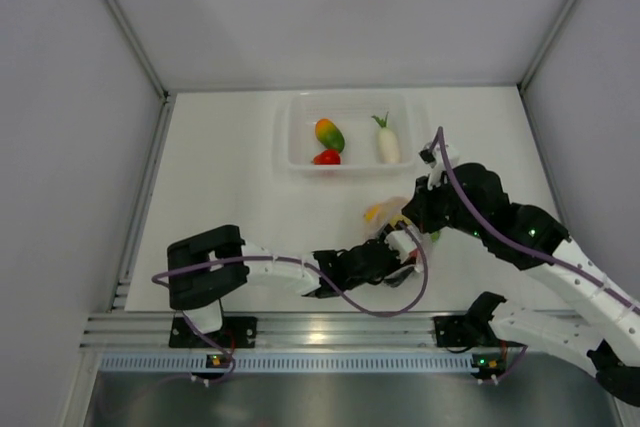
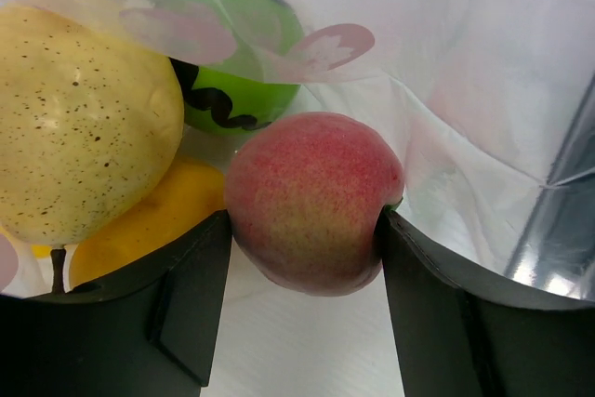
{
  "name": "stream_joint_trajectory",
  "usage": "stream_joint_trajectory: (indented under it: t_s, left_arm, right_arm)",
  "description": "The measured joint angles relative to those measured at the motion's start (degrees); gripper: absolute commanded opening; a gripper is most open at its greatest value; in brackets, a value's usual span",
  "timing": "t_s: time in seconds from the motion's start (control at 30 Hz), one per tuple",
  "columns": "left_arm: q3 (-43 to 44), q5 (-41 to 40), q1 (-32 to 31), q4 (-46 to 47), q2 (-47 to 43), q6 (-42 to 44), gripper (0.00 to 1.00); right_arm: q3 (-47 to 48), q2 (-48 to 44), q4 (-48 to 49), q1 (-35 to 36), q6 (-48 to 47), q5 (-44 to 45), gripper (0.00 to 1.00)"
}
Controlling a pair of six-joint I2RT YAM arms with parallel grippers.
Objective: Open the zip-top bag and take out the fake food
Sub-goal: Pick up the fake fruit from the zipper food storage bag.
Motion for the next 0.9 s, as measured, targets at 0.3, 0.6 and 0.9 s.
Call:
stream_joint_trajectory:
  t_s: [0.3, 0.6, 0.9]
  left_arm:
    - [-4.42, 5.75, -1.09, -0.09, -6.23, -0.11, 0.0]
    - [-8.11, 1.84, -1.9, -0.17, -10.8, -1.62, 0.0]
    - [-12.66, -0.04, -3.15, -0.24, -19.65, -1.81, 0.0]
  right_arm:
    - [0.02, 1.92, -0.44, 0.35, -0.44, 4.44, 0.0]
    - [-1.22, 3.19, -0.5, 0.87, -0.04, 6.01, 0.0]
    - [-4.28, 4.68, 1.44, 1.77, 1.16, 4.31, 0.0]
